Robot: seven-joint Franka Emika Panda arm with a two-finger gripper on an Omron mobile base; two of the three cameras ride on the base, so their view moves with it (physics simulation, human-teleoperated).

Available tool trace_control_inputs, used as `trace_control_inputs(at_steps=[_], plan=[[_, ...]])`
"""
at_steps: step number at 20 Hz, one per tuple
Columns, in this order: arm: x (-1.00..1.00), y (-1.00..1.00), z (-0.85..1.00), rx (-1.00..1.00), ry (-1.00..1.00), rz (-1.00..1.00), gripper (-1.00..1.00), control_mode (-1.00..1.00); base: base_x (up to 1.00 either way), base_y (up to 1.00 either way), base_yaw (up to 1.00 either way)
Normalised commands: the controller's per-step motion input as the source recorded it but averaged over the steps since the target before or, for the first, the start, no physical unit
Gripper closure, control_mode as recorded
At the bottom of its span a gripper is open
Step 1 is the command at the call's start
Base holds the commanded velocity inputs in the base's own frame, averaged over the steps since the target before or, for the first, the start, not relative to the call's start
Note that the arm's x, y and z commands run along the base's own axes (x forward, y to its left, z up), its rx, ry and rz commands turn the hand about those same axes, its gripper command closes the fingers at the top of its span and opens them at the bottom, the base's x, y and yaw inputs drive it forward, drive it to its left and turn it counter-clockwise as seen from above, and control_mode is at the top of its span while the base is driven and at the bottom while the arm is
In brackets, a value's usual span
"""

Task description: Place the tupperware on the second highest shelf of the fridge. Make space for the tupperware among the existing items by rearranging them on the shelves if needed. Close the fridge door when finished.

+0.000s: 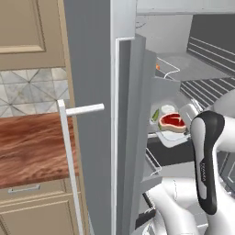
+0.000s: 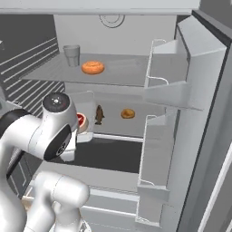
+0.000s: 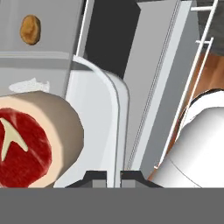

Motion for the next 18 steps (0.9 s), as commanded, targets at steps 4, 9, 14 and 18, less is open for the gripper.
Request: trace_control_inputs(at_steps=[4, 9, 14, 18], plan=[[0.00, 0.00, 0.00, 0.00, 0.00, 0.00, 1.00, 1.00, 0.14, -0.08, 0.28], [0.04, 0.00, -0.44, 0.00, 0.21, 0.09, 1.00, -1.00, 0.00, 0.00, 0.00], [0.38, 0.08, -0.34, 0.00, 0.07, 0.01, 1.00, -1.00, 0.00, 0.00, 0.00], [0.45, 0.10, -0.23, 0.04, 0.00, -0.03, 1.00, -1.00, 0.00, 0.00, 0.00]])
